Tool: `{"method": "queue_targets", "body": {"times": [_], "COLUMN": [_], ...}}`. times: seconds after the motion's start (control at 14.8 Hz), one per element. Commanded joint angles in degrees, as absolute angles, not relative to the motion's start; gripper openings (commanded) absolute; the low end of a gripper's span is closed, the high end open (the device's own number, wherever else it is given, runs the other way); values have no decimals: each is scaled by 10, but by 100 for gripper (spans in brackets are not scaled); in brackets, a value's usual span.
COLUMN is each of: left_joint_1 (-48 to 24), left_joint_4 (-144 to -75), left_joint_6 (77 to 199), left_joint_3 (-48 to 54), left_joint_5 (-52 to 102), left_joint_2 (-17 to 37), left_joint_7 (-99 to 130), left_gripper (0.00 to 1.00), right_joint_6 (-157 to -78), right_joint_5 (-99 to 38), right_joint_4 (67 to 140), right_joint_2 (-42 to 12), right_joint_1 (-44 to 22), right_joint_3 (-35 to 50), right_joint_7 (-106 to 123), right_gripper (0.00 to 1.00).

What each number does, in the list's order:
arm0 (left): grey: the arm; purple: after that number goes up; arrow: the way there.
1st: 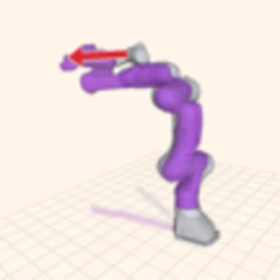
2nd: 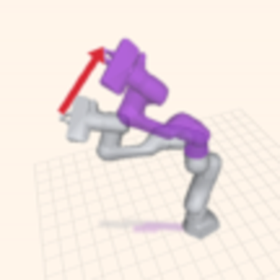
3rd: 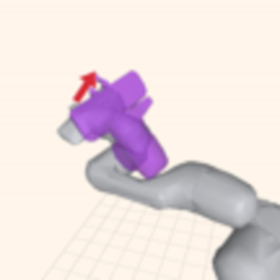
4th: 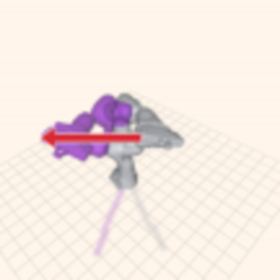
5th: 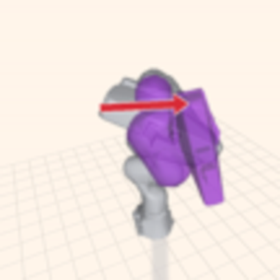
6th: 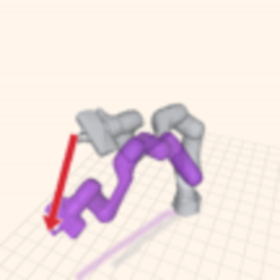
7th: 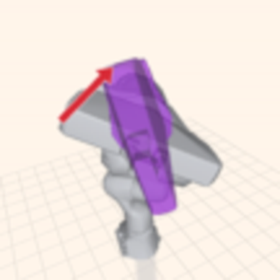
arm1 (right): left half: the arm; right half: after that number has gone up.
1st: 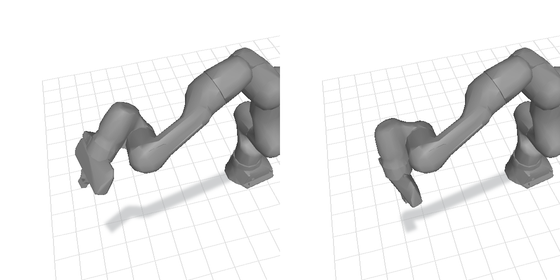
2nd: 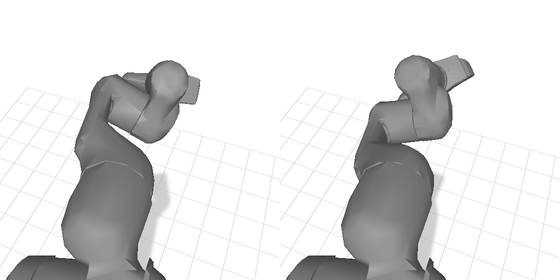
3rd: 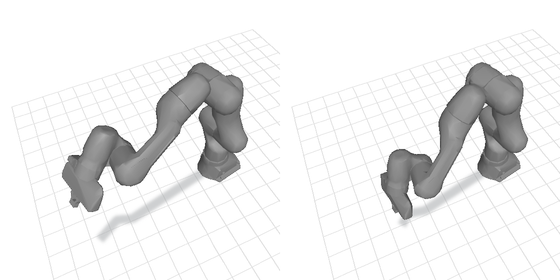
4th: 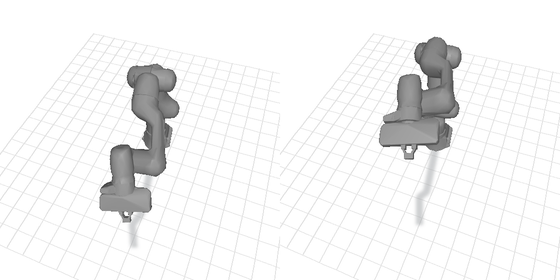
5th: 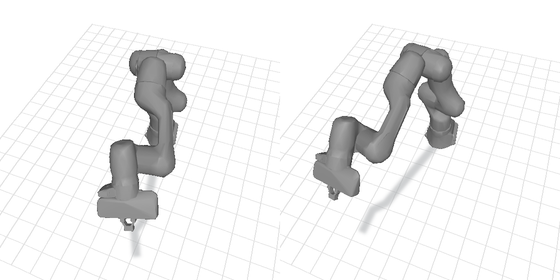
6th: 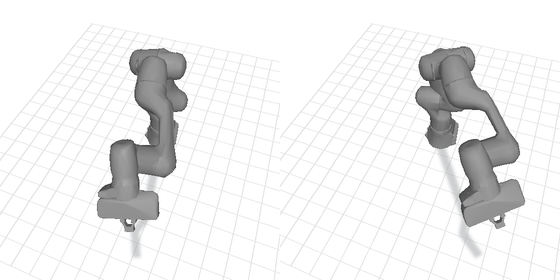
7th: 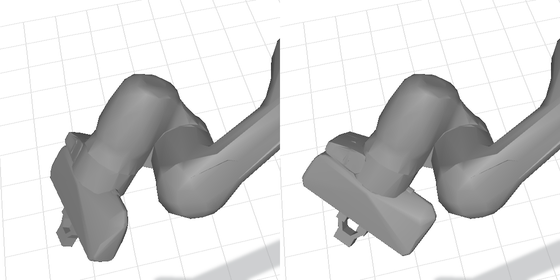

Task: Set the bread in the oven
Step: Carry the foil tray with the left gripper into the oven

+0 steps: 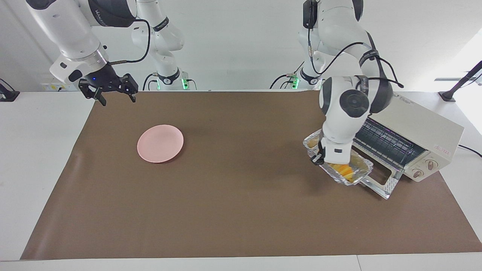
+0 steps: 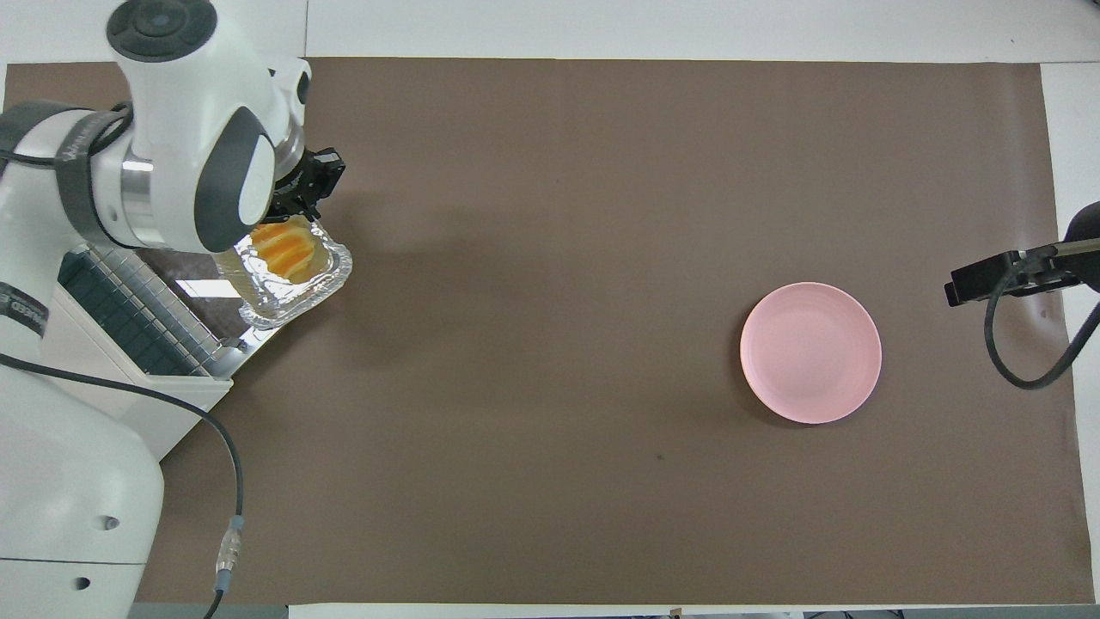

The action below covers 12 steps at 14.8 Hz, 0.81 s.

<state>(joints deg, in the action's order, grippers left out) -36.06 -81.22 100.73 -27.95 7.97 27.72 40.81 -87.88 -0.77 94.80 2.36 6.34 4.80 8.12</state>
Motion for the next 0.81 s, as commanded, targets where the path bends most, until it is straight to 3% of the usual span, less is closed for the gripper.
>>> {"method": "queue_targets", "body": {"times": [0.0,0.27,0.75], "left_joint_1": [-318,-264,-250], "left_joint_4": [-820,-830,-877], "left_joint_6": [984,957,947], "left_joint_3": [-284,-284,-293], "left_joint_5": [81,59,58], "left_joint_2": [273,270,245], "left_joint_7": [390,359,352], "left_gripper": [0,0,0], "right_joint_6": [-876,-876,-876], "right_joint_5": [-8,-8,-8], "right_joint_4": [960,960,960], "right_joint_2": [36,36,36], "right_joint_1": [70,70,70], "right_joint_3": [52,52,52], "right_joint_7": [95,95,95], "right_gripper": [100,100,100]}}
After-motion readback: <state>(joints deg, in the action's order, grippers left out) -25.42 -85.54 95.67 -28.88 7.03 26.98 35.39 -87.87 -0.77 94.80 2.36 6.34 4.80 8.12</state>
